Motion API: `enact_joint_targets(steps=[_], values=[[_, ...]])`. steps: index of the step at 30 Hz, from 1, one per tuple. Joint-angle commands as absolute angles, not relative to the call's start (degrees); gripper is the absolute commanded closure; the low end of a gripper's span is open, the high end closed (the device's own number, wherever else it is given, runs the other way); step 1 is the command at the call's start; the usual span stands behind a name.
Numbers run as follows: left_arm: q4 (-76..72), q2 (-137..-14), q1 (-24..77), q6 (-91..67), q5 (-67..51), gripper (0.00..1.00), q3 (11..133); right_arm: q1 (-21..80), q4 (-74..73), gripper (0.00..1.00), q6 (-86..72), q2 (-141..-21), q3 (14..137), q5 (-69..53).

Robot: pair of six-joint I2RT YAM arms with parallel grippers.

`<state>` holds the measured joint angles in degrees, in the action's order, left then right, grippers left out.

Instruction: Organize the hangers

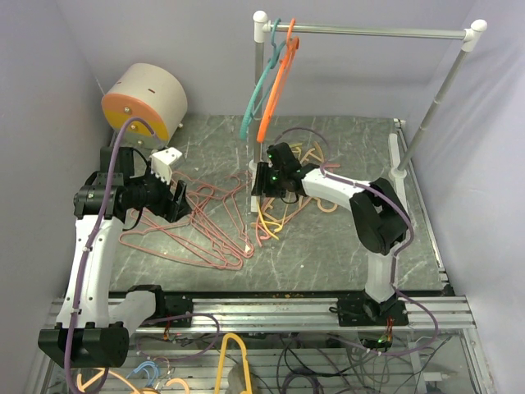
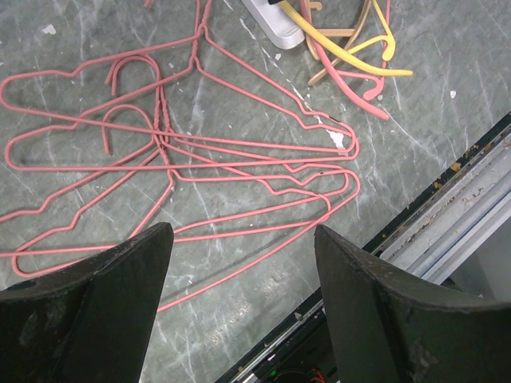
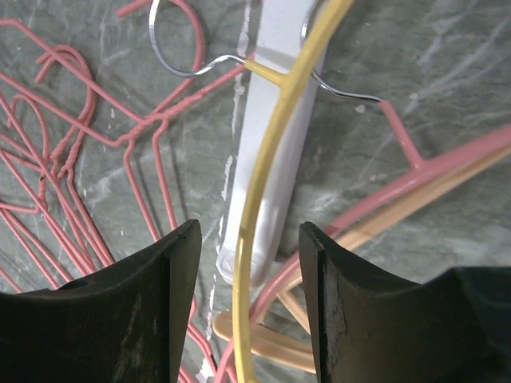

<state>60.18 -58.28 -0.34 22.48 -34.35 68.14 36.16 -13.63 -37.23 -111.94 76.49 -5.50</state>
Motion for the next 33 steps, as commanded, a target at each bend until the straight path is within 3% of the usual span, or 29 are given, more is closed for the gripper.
enact_joint_targets(steps=[1, 10, 18, 21, 33], values=[[58.55, -57.27, -0.88, 22.41, -35.13, 0.17, 67.68, 37.96, -14.92, 0.50, -36.23, -114.15, 79.76, -2.40], [58.45, -56.98, -1.04, 22.28, -34.97, 0.17, 67.68, 38.76, -17.49, 0.58, -35.19, -117.76, 82.64, 0.37], [58.46, -56.91, -1.14, 22.15, -34.77, 0.17, 67.68, 38.76, -18.12, 0.85, -34.91, -118.07, 83.00, 1.23], [58.40, -56.70, -1.27, 22.07, -34.62, 0.17, 67.59, 38.74, -18.18, 0.99, -34.72, -116.16, 82.26, 2.24], [58.26, -55.74, -1.50, 21.90, -34.26, 0.17, 67.59, 38.37, -23.01, 1.00, -37.74, -90.82, 71.87, 8.22]])
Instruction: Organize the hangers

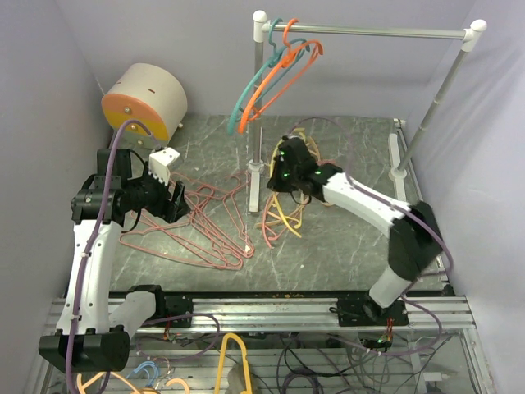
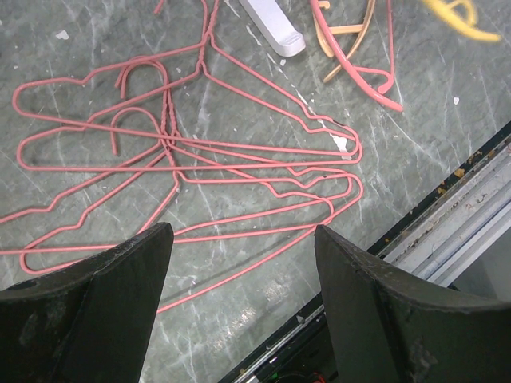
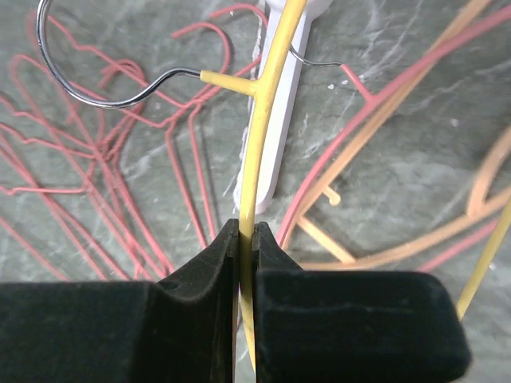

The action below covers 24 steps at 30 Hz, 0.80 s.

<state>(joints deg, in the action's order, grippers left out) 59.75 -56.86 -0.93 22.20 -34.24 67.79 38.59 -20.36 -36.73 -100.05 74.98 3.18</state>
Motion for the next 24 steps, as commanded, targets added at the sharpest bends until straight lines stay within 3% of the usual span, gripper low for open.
enact_joint_targets(steps=[1, 7, 12, 16, 24], values=[[58.34, -55.85, -1.49, 21.97, -34.34, 0.17, 67.59, 37.92, -24.02, 1.00, -37.71, -88.58, 70.84, 8.38], [58.45, -56.08, -1.50, 22.25, -34.64, 0.18, 67.63, 29.40, -22.69, 1.00, -38.68, -74.67, 60.65, -0.81], [58.82, -55.59, -1.52, 22.65, -35.31, 0.17, 67.76, 7.61, -19.13, 1.00, -34.88, -67.35, 53.84, -21.46], [58.88, -55.80, -1.61, 22.76, -36.06, 0.16, 67.76, -3.51, -14.57, 1.00, -36.21, -65.78, 55.50, -37.49], [58.53, -55.78, -1.59, 22.26, -35.40, 0.16, 67.68, -5.20, 8.00, 1.00, -55.16, -67.27, 61.41, -47.72]])
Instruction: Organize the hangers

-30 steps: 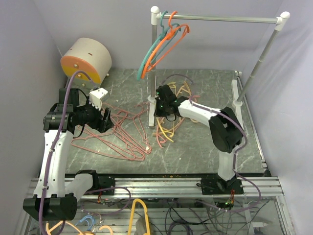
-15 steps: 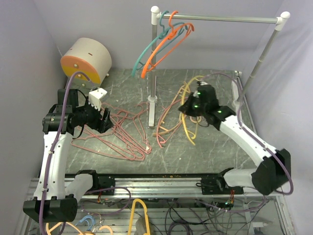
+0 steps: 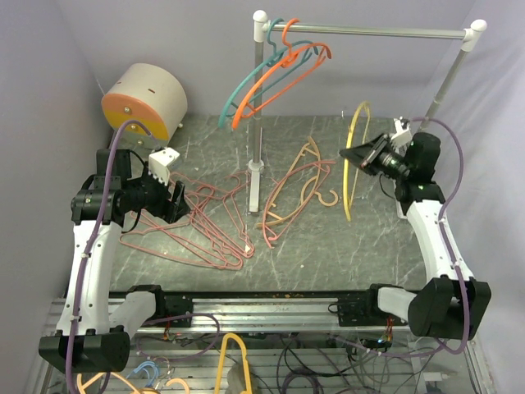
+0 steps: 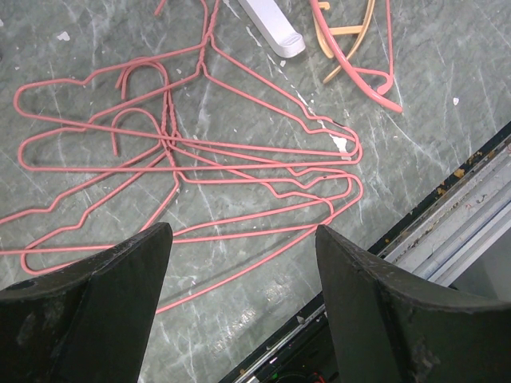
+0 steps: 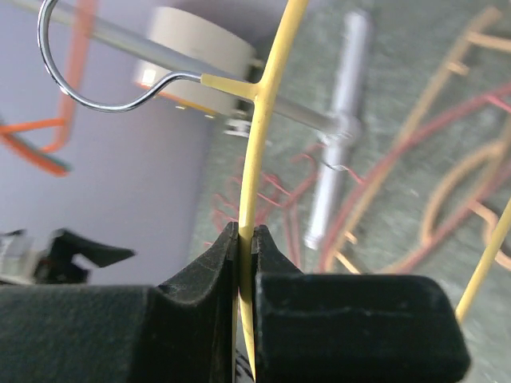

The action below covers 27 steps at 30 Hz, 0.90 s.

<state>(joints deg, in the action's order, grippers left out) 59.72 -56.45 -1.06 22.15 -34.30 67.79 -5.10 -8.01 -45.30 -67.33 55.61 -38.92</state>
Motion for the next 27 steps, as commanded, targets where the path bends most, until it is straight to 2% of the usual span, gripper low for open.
enact_joint_targets(steps=[1, 6, 12, 27], values=[[58.55, -55.72, -1.63, 22.33, -35.42, 0.15, 67.68, -5.14, 9.51, 1.00, -56.89, -67.92, 62.51, -47.90], [58.54, -55.80, -1.67, 22.32, -35.46, 0.05, 67.68, -5.10, 22.08, 1.00, -67.14, -70.61, 65.01, -48.01], [58.74, -55.98, -1.65, 22.68, -35.92, 0.02, 67.72, -4.33, 39.30, 1.00, -79.60, -76.35, 68.42, -47.13], [59.03, -55.92, -2.02, 23.03, -36.43, 0.01, 67.76, -0.67, 45.21, 1.00, -84.65, -88.60, 81.16, -44.90]])
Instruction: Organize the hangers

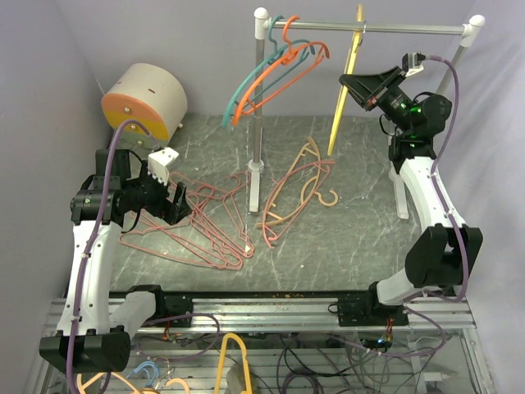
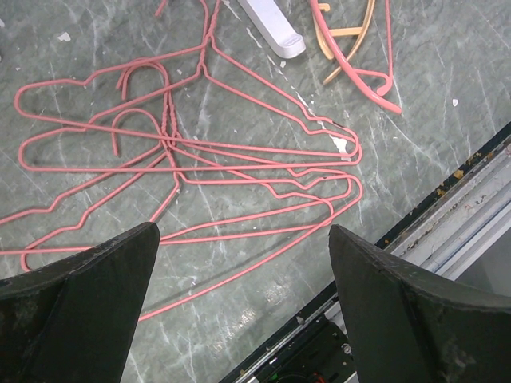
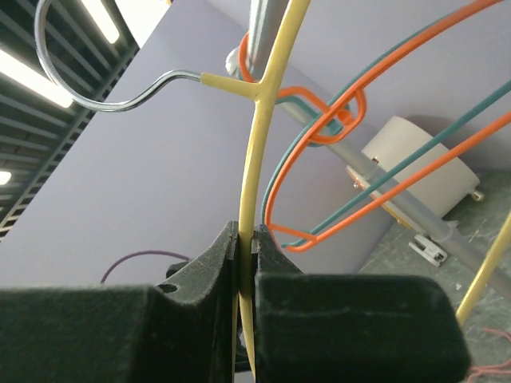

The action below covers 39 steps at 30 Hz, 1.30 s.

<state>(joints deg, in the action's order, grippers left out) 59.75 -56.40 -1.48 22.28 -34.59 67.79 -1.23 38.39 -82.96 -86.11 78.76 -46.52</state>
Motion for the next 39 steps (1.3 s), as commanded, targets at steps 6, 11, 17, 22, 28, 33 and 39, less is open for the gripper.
enact_joint_targets(steps=[6, 11, 17, 22, 28, 33, 39], values=[[59.15, -56.08, -2.11, 23.25, -36.75, 0.01, 67.85, 0.60, 47.96, 1.00, -86.60, -93.14, 83.11, -43.72], [59.13, -56.10, -2.14, 23.25, -36.70, 0.01, 67.81, 3.75, 40.74, 1.00, -81.28, -95.06, 88.20, -42.78], [58.72, -55.95, -2.19, 23.13, -36.35, 0.01, 67.50, 8.71, 34.95, 1.00, -77.62, -98.84, 94.35, -42.61], [58.57, -55.66, -2.20, 22.95, -36.08, 0.01, 67.50, 12.08, 30.16, 1.00, -74.59, -101.68, 97.42, -41.62], [58.60, -55.41, -2.20, 22.95, -36.08, 0.00, 67.48, 12.33, 30.55, 1.00, -75.15, -102.54, 96.69, -40.64], [58.60, -55.55, -2.24, 22.96, -36.12, 0.00, 67.50, 12.48, 30.22, 1.00, -75.65, -102.96, 96.36, -39.87], [58.55, -55.48, -2.20, 22.94, -36.08, 0.00, 67.45, 12.45, 31.58, 1.00, -76.05, -103.14, 94.96, -39.74]])
